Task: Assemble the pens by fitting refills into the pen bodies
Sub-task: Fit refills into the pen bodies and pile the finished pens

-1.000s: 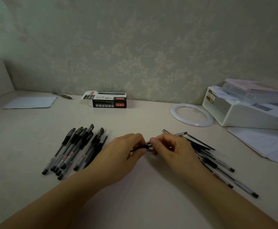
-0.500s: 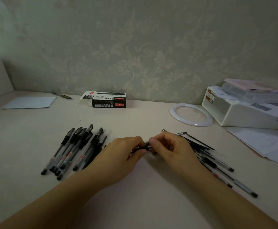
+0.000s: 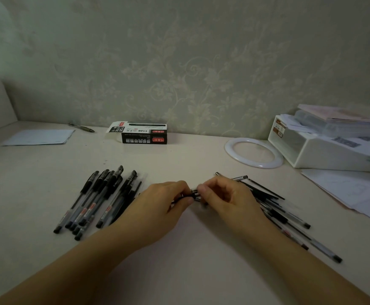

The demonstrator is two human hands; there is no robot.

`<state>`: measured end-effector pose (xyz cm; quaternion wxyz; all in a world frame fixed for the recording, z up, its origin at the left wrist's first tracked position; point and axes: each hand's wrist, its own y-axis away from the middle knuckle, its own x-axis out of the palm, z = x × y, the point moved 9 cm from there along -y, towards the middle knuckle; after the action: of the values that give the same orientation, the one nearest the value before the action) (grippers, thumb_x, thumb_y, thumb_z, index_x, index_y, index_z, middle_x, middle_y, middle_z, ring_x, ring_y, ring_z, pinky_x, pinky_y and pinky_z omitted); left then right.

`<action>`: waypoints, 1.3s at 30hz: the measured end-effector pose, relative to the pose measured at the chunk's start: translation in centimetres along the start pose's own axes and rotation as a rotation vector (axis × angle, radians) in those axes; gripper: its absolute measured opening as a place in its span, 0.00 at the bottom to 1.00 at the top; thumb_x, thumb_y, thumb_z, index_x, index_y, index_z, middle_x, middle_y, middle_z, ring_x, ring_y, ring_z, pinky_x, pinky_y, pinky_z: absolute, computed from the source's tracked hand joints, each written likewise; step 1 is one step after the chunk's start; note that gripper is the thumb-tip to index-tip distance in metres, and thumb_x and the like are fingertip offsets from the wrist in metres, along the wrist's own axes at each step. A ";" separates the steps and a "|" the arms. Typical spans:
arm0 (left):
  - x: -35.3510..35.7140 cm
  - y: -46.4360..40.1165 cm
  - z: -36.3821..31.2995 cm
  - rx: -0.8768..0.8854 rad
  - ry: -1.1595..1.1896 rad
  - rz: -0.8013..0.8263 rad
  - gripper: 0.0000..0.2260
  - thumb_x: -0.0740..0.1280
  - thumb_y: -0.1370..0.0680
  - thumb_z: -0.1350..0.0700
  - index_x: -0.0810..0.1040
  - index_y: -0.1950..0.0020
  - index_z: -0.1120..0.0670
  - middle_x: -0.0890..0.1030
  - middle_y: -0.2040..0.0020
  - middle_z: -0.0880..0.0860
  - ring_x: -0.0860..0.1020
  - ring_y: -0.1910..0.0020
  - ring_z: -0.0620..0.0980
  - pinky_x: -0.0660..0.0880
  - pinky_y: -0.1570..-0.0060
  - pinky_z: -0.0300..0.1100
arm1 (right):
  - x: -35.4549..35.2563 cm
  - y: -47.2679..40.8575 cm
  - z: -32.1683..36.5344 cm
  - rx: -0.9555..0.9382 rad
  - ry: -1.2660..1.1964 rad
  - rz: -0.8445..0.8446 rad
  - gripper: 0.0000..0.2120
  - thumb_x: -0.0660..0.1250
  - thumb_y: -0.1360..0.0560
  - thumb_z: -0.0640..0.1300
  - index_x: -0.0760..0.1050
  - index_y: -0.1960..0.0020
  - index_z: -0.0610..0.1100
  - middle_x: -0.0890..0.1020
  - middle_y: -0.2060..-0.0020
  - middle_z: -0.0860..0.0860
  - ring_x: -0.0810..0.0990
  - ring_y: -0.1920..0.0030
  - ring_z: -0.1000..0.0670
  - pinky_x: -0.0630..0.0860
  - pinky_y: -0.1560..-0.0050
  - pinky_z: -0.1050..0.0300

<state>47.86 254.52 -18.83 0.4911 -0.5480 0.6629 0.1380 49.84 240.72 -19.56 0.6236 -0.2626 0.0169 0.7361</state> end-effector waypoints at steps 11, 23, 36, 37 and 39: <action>-0.1 -0.1 0.2 -0.008 0.000 -0.003 0.06 0.60 0.20 0.47 0.76 0.50 0.45 0.76 0.62 0.41 0.73 0.63 0.40 0.66 0.66 0.34 | 0.2 -0.1 -0.1 0.018 -0.022 0.037 0.08 0.73 0.26 0.43 0.80 0.50 0.54 0.83 0.55 0.59 0.82 0.55 0.56 0.80 0.52 0.61; -0.4 0.0 -0.6 0.022 0.045 -0.008 0.07 0.58 0.19 0.49 0.72 0.42 0.41 0.75 0.63 0.41 0.74 0.64 0.42 0.72 0.65 0.40 | -0.6 -0.4 -0.9 0.078 -0.141 -0.027 0.02 0.70 0.24 0.41 0.81 0.54 0.44 0.85 0.66 0.49 0.81 0.66 0.56 0.76 0.62 0.67; -1.2 0.0 -0.1 0.005 0.013 -0.093 0.11 0.58 0.18 0.51 0.73 0.40 0.39 0.74 0.66 0.43 0.74 0.63 0.41 0.71 0.64 0.38 | -1.2 0.1 0.9 -0.121 0.463 -0.069 0.03 0.71 0.25 0.40 0.82 0.55 0.47 0.81 0.63 0.56 0.78 0.61 0.57 0.72 0.58 0.69; -1.2 0.0 -0.1 0.003 0.014 -0.091 0.11 0.58 0.18 0.51 0.74 0.40 0.39 0.74 0.66 0.42 0.74 0.63 0.41 0.71 0.64 0.37 | -0.7 0.1 0.9 -0.137 0.532 -0.034 0.04 0.70 0.25 0.40 0.82 0.54 0.47 0.81 0.62 0.55 0.77 0.61 0.57 0.71 0.57 0.68; -1.1 0.0 -0.1 0.002 0.016 -0.087 0.11 0.58 0.18 0.51 0.74 0.40 0.39 0.74 0.66 0.42 0.74 0.62 0.41 0.72 0.63 0.37 | -0.3 0.0 0.9 -0.159 0.605 -0.009 0.05 0.69 0.25 0.40 0.83 0.52 0.48 0.79 0.60 0.54 0.74 0.60 0.57 0.70 0.55 0.67</action>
<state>47.70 255.08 -17.86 0.4921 -0.5769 0.6424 0.1114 49.53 240.73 -18.70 0.5710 -0.5177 0.1429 0.6210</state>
